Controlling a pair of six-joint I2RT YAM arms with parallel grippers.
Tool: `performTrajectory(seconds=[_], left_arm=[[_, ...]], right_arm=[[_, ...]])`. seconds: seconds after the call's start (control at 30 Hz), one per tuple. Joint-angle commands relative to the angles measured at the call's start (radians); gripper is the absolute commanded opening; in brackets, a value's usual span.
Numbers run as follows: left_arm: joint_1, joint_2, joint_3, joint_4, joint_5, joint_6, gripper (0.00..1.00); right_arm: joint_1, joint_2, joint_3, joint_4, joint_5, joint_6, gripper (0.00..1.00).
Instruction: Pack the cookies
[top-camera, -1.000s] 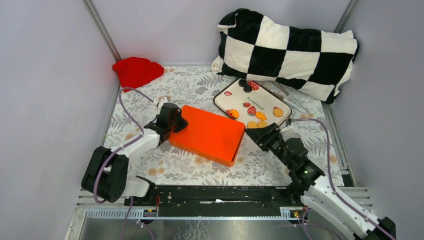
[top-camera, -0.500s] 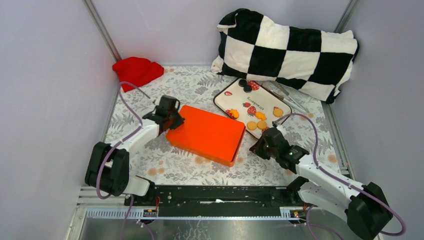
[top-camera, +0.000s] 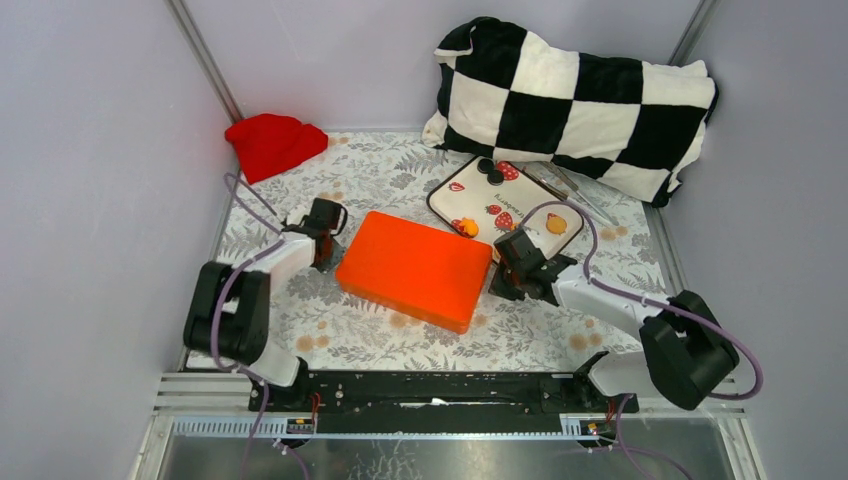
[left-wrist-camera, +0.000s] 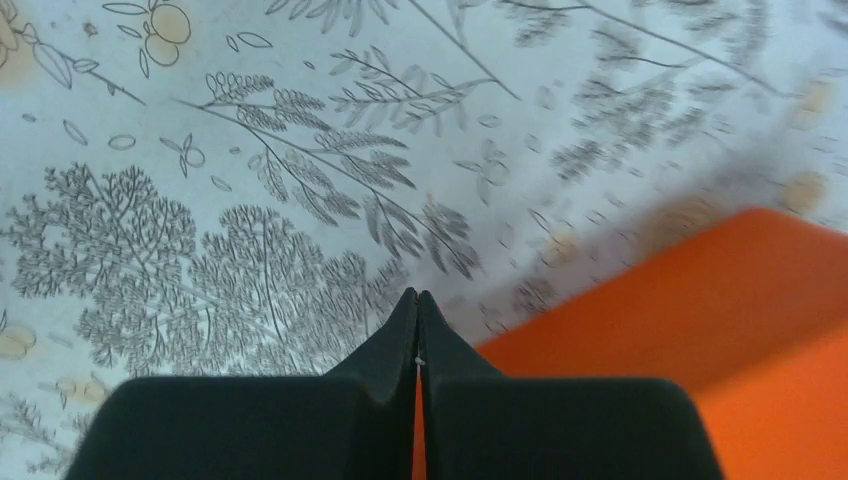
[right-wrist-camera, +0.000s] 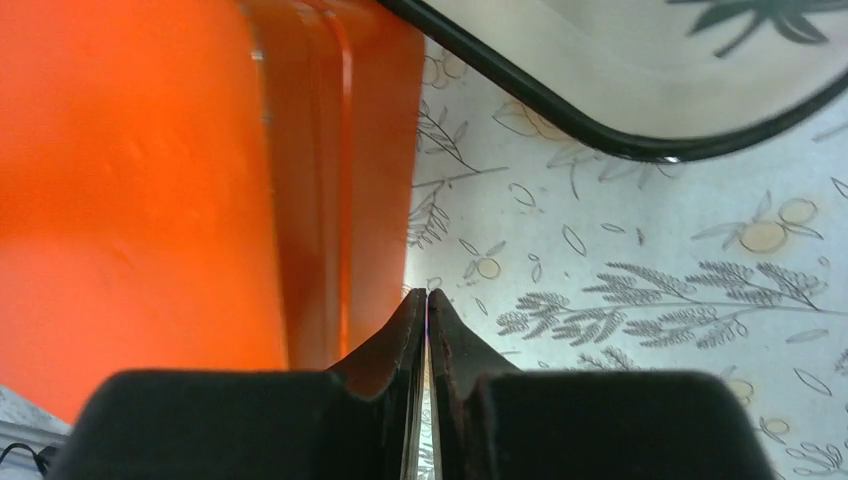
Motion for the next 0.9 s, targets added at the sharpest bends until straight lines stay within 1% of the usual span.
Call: performTrajectory(seconds=[0.0, 0.07, 0.17, 0.27, 0.37, 0.43, 0.57, 0.6, 0.67, 0.73, 0.77, 0.83, 0.87], left_arm=[[0.003, 0.107, -0.016, 0.125, 0.032, 0.045, 0.00], [-0.009, 0.131, -0.003, 0.149, 0.057, 0.060, 0.00], [-0.040, 0.119, 0.011, 0.145, 0.059, 0.072, 0.00], [-0.070, 0.061, 0.005, 0.101, 0.055, 0.068, 0.00], [-0.088, -0.012, -0.032, 0.060, 0.068, 0.055, 0.00], [-0.104, -0.067, -0.072, 0.039, 0.073, 0.041, 0.00], [-0.131, -0.171, -0.151, 0.012, 0.088, 0.008, 0.00], [-0.135, -0.191, -0.167, 0.009, 0.095, 0.004, 0.00], [-0.138, -0.221, -0.187, 0.001, 0.107, 0.000, 0.00], [-0.143, -0.241, -0.199, -0.001, 0.113, 0.007, 0.00], [-0.145, -0.246, -0.203, 0.000, 0.114, 0.007, 0.00], [-0.146, -0.244, -0.207, 0.012, 0.117, 0.010, 0.00], [-0.147, -0.234, -0.206, 0.019, 0.122, 0.010, 0.00]], right_arm=[[-0.002, 0.092, 0.100, 0.008, -0.041, -0.064, 0.10], [-0.002, 0.147, 0.139, 0.033, -0.085, -0.098, 0.09], [-0.002, 0.227, 0.222, 0.058, -0.167, -0.152, 0.08], [-0.001, 0.302, 0.346, 0.017, -0.222, -0.220, 0.08], [-0.001, 0.379, 0.479, -0.031, -0.284, -0.286, 0.09], [-0.001, 0.437, 0.573, -0.090, -0.283, -0.331, 0.09], [-0.004, 0.554, 0.750, -0.239, -0.195, -0.407, 0.09], [-0.004, 0.571, 0.778, -0.268, -0.190, -0.406, 0.06], [-0.003, 0.551, 0.751, -0.268, -0.186, -0.382, 0.05], [-0.002, 0.515, 0.708, -0.272, -0.133, -0.351, 0.05], [-0.002, 0.498, 0.692, -0.284, -0.082, -0.339, 0.04], [-0.002, 0.452, 0.668, -0.323, 0.045, -0.311, 0.00], [-0.002, 0.423, 0.657, -0.334, 0.101, -0.301, 0.00]])
